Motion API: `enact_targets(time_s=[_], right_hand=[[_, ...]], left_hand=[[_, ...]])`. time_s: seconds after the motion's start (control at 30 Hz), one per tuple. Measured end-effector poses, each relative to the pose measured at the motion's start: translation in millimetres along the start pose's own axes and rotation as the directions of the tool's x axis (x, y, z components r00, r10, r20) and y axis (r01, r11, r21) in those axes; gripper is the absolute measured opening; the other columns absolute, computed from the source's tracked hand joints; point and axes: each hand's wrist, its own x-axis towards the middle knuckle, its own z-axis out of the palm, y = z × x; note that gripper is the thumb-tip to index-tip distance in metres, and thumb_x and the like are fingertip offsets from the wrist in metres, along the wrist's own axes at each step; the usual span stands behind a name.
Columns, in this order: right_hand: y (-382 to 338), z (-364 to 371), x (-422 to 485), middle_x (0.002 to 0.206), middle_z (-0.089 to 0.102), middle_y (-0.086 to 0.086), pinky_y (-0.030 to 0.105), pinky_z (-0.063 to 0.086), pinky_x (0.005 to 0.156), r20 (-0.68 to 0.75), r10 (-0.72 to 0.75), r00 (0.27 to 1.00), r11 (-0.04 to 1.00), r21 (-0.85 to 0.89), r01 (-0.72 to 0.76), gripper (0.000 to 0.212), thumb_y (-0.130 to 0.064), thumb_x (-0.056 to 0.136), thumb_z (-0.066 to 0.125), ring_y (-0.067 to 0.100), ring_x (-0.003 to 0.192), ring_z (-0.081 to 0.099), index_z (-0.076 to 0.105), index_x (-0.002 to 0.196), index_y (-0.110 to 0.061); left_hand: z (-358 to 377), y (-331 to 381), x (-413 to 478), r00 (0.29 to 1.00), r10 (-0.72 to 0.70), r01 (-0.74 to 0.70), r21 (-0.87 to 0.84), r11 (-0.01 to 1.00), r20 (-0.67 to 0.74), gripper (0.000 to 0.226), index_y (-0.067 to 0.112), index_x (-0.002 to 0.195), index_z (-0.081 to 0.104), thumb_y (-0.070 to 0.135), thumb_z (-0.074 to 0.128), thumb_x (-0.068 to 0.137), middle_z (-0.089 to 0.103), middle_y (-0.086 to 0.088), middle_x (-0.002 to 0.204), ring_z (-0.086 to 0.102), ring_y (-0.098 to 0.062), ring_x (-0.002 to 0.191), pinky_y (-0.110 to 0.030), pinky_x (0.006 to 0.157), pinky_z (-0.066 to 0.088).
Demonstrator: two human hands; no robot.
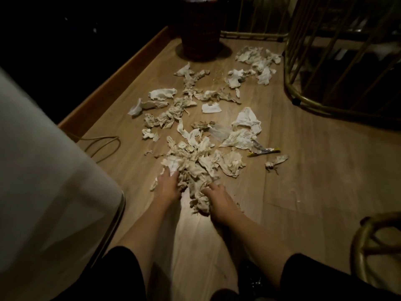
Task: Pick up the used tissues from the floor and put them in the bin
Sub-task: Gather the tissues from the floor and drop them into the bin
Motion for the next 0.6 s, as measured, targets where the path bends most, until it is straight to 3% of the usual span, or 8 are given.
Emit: enact_targets(time_s=[0.1,0.2,0.3,0.43,0.6], right_hand=[[12.2,4.9,2.2,0.123,0.051,0.01,0.033,0.039,0.091,-0.026,-0.042,0.999,0.996,0.076,0.044,0.036,0.002,0.08,0.053,0.028,0.113,0.043,0.059,0.113,-0.011],[24.9,-13.8,13.1,0.116,0.053,0.01,0.032,0.038,0.09,-0.072,0.0,0.997,0.984,0.179,0.013,0.025,-0.008,0.084,0.053,0.026,0.109,0.045,0.061,0.108,-0.012],[49.0,-36.6,19.8,0.114,0.056,0.011,0.031,0.039,0.088,-0.164,0.091,0.982,0.975,0.217,-0.054,0.024,-0.014,0.082,0.055,0.028,0.107,0.048,0.064,0.104,-0.011],[68.5,-30.7,-12.9,0.123,0.051,0.008,0.035,0.041,0.093,-0.155,0.101,0.983,0.989,0.126,-0.082,0.032,-0.008,0.082,0.058,0.026,0.112,0.044,0.057,0.114,-0.016],[73.7,7.2,-63.3,0.118,0.055,0.005,0.028,0.04,0.077,-0.22,0.023,0.975,0.996,0.089,-0.003,0.029,-0.01,0.083,0.059,0.021,0.099,0.042,0.056,0.111,-0.015]], left_hand=[[12.0,-4.7,1.3,0.997,-0.047,0.045,-0.046,0.998,-0.063,0.055,0.029,0.132,0.044,0.025,0.066,0.082,0.043,-0.015,0.133,0.039,-0.038,0.12,-0.044,0.098,0.04],[3.5,-2.2,11.6,0.99,-0.039,0.018,-0.152,0.988,-0.133,0.04,0.018,0.114,0.06,0.017,0.071,0.076,0.058,-0.016,0.112,0.051,-0.032,0.102,-0.033,0.084,0.042],[-14.0,8.6,25.5,0.972,-0.013,-0.041,-0.226,0.973,-0.233,0.03,0.008,0.101,0.064,-0.001,0.063,0.073,0.063,-0.019,0.096,0.056,-0.032,0.09,-0.032,0.07,0.04],[-24.7,27.7,48.4,0.939,0.037,-0.118,-0.219,0.969,-0.342,0.048,0.011,0.114,0.059,-0.008,0.058,0.07,0.062,-0.017,0.104,0.057,-0.032,0.096,-0.037,0.077,0.047],[-16.9,61.3,57.0,0.944,0.094,-0.178,-0.251,0.951,-0.315,0.056,0.012,0.127,0.048,0.004,0.064,0.073,0.047,-0.02,0.122,0.045,-0.036,0.113,-0.043,0.093,0.044]])
